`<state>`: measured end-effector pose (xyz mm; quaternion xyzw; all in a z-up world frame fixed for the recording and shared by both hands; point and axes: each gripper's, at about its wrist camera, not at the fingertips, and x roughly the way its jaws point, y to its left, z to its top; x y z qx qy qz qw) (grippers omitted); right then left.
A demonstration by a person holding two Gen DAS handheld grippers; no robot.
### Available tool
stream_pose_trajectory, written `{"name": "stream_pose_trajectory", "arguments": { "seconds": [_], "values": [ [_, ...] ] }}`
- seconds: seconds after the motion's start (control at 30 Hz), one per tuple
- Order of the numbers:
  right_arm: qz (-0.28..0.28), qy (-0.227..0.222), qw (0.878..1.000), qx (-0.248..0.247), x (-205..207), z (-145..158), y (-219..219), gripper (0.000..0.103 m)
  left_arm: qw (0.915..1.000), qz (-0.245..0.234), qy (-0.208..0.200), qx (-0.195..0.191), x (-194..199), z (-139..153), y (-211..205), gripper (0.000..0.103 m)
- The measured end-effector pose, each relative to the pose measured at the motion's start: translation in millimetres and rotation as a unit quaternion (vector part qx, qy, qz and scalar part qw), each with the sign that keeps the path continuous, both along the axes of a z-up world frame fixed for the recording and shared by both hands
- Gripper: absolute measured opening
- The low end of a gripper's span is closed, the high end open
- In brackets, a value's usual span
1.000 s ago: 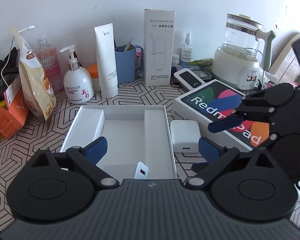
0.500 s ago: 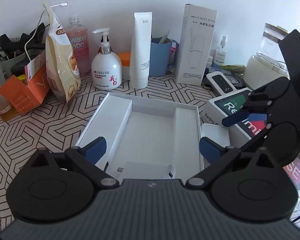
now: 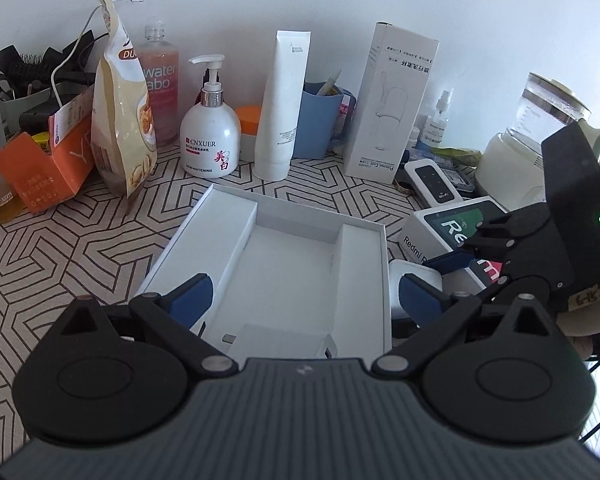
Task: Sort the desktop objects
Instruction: 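Close the right gripper on the white charger and lift it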
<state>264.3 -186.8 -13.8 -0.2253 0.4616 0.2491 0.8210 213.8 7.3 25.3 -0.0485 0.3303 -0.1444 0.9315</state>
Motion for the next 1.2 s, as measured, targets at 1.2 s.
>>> {"name": "stream_pose_trajectory", "arguments": {
  "seconds": [1.2],
  "values": [
    [-0.085,-0.106,0.983,0.123,-124.9,41.7,6.6,0.069,0.9961,-0.063,-0.047,0.041,-29.1,18.7,16.5,0.101]
  ]
}}
